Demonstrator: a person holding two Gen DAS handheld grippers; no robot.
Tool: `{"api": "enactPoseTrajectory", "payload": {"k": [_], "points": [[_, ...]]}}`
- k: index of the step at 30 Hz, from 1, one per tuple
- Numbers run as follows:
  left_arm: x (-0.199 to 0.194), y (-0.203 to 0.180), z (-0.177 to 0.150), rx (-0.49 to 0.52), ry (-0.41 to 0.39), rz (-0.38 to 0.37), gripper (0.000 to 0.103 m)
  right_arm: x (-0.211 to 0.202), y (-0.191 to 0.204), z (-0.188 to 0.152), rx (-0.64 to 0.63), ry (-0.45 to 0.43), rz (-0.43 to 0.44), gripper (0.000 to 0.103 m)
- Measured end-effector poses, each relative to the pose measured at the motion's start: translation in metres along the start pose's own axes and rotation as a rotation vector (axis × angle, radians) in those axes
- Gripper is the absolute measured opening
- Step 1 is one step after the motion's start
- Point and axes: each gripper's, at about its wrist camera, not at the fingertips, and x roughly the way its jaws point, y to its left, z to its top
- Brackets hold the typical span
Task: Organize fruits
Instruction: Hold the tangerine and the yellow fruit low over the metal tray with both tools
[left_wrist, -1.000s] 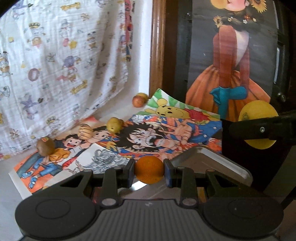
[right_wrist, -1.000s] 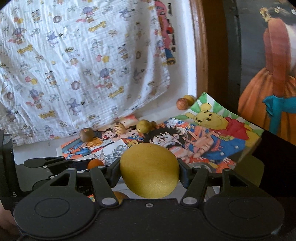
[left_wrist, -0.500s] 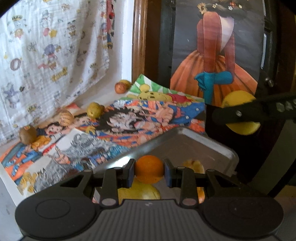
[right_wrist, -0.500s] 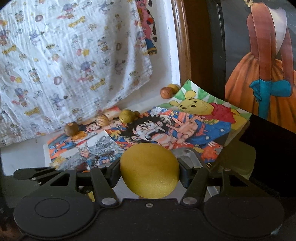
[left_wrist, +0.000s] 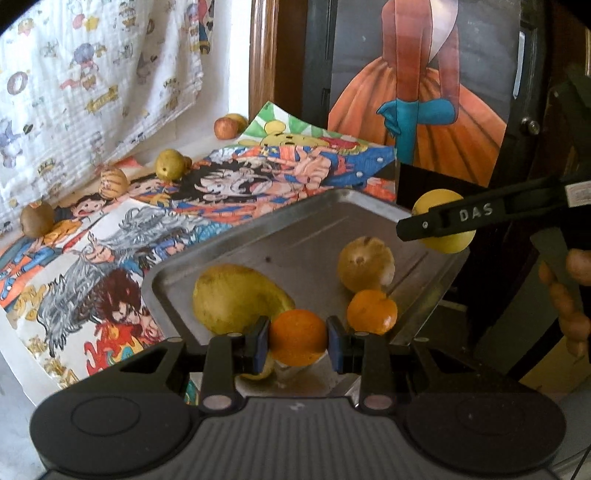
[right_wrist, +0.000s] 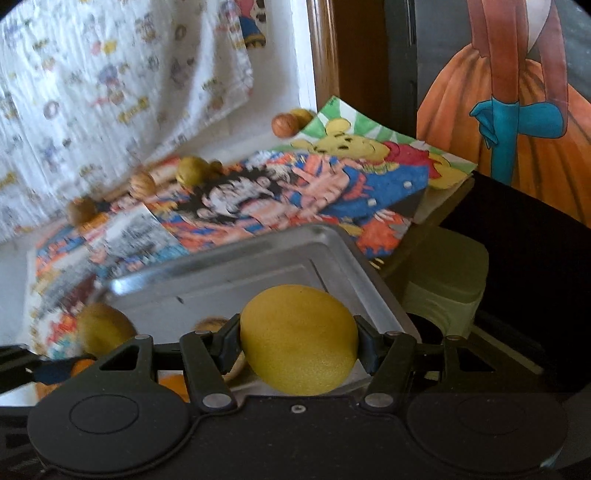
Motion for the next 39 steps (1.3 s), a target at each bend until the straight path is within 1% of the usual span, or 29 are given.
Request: {"api": "enactPoseTrajectory", "payload": {"k": [6, 15, 29, 39], "points": [[0.005, -0.006, -0.003, 0.0, 0.008, 0.001, 0.035, 0.02, -0.005, -0.007, -0.035, 0.027, -0.025, 0.063], [0.019, -0.007, -0.007, -0.008, 0.038, 0.016, 0.035, 0.03, 0.001, -0.012, -0.063, 0.044, -0.011, 0.063], [0.025, -0.011, -0.006, 0.003, 0.023, 0.021, 0.037, 0.031, 0.006, -0.016, -0.113, 0.025, -0.026, 0.063], [0.024, -0.009, -0.006, -0.005, 0.023, 0.017, 0.037, 0.031, 0.005, -0.016, -0.11, 0.024, -0.023, 0.063]]}}
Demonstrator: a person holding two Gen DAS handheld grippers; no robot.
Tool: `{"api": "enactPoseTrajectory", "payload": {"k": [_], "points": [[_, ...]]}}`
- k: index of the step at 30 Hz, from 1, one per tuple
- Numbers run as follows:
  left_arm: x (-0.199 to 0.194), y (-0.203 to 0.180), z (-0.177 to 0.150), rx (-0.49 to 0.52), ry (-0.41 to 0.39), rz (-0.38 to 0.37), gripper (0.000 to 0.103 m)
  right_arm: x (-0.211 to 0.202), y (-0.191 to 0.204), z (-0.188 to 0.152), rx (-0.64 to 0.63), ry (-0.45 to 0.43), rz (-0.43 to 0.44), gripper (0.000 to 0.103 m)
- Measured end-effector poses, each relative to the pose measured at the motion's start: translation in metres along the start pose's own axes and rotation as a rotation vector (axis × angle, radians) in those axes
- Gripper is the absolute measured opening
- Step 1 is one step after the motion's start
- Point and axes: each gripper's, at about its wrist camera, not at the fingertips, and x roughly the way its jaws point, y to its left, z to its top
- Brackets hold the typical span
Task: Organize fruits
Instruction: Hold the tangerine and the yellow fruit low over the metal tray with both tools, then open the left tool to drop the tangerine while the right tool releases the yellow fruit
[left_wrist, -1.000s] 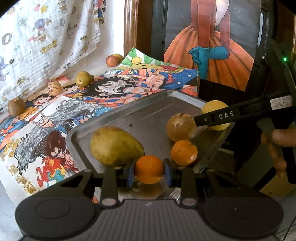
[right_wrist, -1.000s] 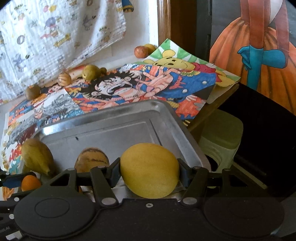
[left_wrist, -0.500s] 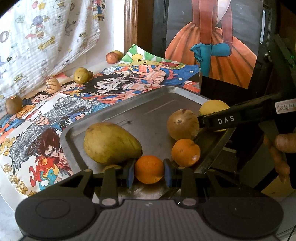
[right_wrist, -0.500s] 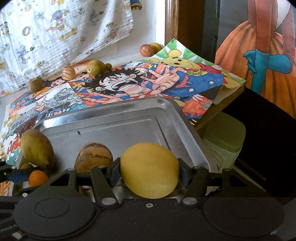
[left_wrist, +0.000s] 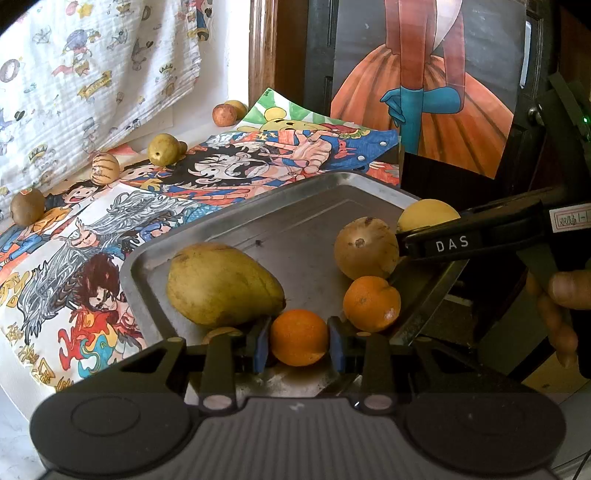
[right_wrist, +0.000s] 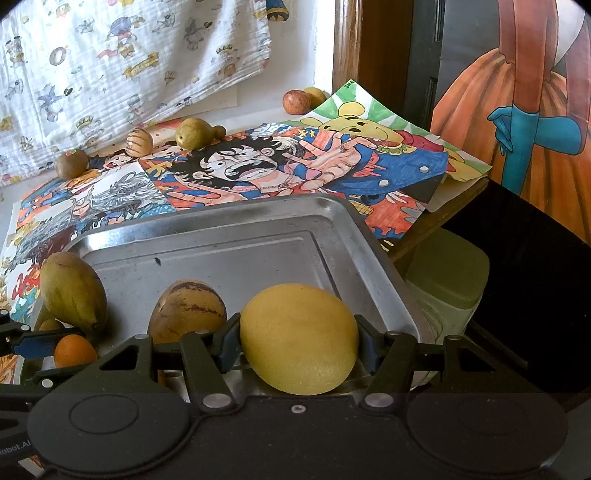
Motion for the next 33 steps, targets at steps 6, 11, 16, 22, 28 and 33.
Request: {"api": "enactPoseTrajectory", "payload": {"k": [6, 11, 16, 22, 28, 33], "points": [[0.0, 0.0, 0.0, -0.001, 0.001, 0.001, 0.037, 0.0, 0.0, 0.0, 0.0, 0.0, 0.0, 0.063], [-0.001, 0.002, -0.001, -0.003, 0.002, 0.002, 0.037, 0.0, 0.0, 0.0, 0.0, 0.0, 0.0, 0.063], [-0.003, 0.003, -0.002, -0.008, -0.001, 0.001, 0.04, 0.0, 0.0, 0.0, 0.0, 0.0, -0.001, 0.063], [-0.008, 0.001, -0.001, -0.003, -0.018, 0.003, 0.056, 0.001, -0.001, 0.001, 0.002, 0.0, 0.0, 0.063], [-0.01, 0.002, 0.0, -0.006, -0.019, 0.005, 0.056, 0.001, -0.001, 0.002, 0.012, 0.004, 0.005, 0.064], [-0.01, 0.002, 0.0, -0.006, -0.02, 0.005, 0.057, 0.0, -0.002, 0.002, 0.02, 0.006, 0.008, 0.063]]}}
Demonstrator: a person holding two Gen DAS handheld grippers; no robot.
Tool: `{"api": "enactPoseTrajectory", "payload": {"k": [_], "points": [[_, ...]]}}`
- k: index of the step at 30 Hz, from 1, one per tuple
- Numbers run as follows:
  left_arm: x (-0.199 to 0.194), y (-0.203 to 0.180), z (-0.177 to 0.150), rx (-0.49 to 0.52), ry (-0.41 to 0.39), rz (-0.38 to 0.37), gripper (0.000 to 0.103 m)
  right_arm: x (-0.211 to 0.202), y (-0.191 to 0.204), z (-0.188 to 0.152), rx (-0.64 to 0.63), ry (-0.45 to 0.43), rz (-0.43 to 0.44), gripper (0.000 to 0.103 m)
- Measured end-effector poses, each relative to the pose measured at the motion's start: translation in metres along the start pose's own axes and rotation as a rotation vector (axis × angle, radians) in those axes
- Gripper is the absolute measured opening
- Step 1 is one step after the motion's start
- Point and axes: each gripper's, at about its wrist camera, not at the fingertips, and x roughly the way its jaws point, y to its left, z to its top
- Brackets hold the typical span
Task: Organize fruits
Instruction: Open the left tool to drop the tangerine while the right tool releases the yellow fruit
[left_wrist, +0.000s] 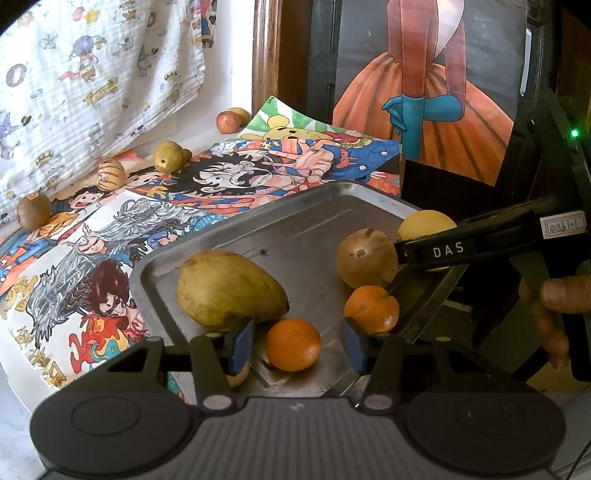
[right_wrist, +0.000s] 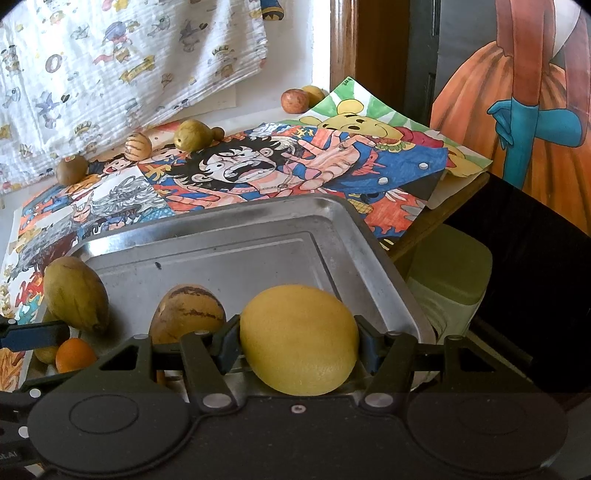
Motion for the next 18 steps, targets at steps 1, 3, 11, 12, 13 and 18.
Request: {"api": "enactPoseTrajectory", "payload": {"k": [1, 3, 11, 12, 13, 18], "points": [[0.0, 0.0, 0.0, 0.0, 0.0, 0.0, 0.057, 0.0, 0.0, 0.0, 0.003, 0.001, 0.002, 0.063], [-0.001, 0.0, 0.0, -0.001, 0.001, -0.001, 0.058, -0.001, 0.0, 0.0, 0.002, 0.003, 0.003, 0.064], [-0.002, 0.0, 0.0, -0.003, -0.002, -0.001, 0.06, -0.01, -0.002, 0.004, 0.001, -0.028, -0.012, 0.072], [-0.002, 0.0, 0.0, -0.002, -0.002, 0.0, 0.06, -0.011, -0.002, 0.004, 0.0, -0.031, -0.012, 0.073], [-0.003, 0.0, 0.001, -0.003, -0.003, 0.0, 0.061, -0.012, -0.002, 0.005, 0.0, -0.032, -0.013, 0.074], [-0.008, 0.0, 0.001, -0.009, -0.015, 0.002, 0.07, -0.017, -0.001, 0.006, 0.0, -0.043, -0.014, 0.081]]}}
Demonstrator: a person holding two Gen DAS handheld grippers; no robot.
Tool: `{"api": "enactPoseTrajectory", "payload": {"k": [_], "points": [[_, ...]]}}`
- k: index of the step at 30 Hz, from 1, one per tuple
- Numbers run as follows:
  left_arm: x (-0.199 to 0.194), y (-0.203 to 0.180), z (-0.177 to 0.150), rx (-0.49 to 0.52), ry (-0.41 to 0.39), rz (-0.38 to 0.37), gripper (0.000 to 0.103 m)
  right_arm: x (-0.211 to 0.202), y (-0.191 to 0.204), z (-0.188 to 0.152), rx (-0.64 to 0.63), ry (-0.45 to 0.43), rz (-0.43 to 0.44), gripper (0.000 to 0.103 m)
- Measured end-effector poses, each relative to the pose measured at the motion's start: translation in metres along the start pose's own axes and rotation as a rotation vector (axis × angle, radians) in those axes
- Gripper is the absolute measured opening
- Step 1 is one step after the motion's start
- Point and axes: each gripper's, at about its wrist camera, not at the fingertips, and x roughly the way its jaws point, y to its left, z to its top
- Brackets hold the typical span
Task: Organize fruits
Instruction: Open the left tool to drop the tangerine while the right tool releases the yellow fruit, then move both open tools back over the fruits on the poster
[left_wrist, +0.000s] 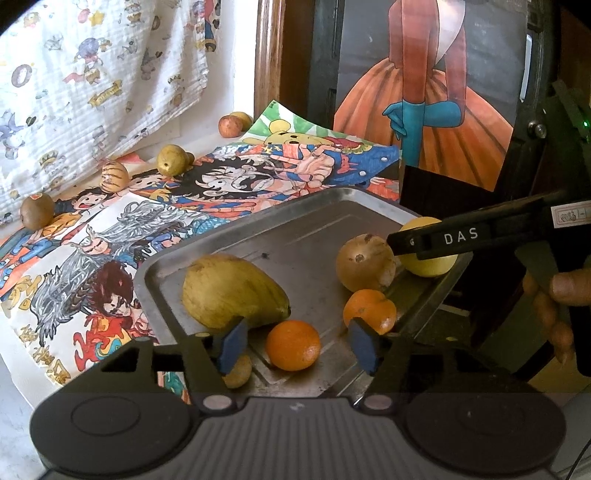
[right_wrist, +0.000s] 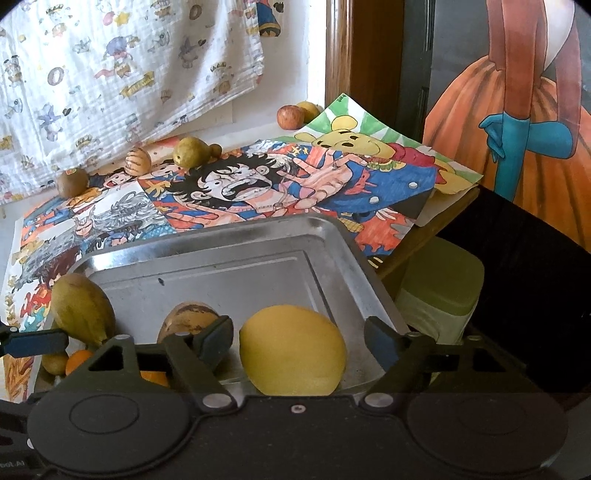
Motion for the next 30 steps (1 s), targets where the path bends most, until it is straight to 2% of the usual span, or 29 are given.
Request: {"api": "enactPoseTrajectory", "payload": {"k": [3, 5, 9, 11, 17, 30], "points": [[-0.004, 0.0, 0.0, -0.005, -0.011, 0.012, 0.08, -0.006, 0.002, 0.001, 0.006, -0.012, 0.006, 0.086], [-0.006, 0.002, 0.0, -0.013, -0.016, 0.012, 0.081, -0.011, 0.003, 0.003, 0.012, -0.021, 0.011, 0.094], [-0.011, 0.006, 0.001, -0.028, -0.03, 0.011, 0.088, -0.022, 0.004, 0.006, 0.041, -0.041, 0.034, 0.102], [-0.013, 0.007, 0.002, -0.032, -0.034, 0.008, 0.089, -0.025, 0.004, 0.009, 0.056, -0.041, 0.05, 0.102], [-0.022, 0.014, 0.003, -0.062, -0.064, 0.001, 0.101, -0.039, 0.012, 0.017, 0.073, -0.054, 0.093, 0.102], [-0.053, 0.048, 0.011, -0.139, -0.149, 0.064, 0.102, -0.081, 0.042, 0.044, 0.047, -0.144, 0.164, 0.102]]}}
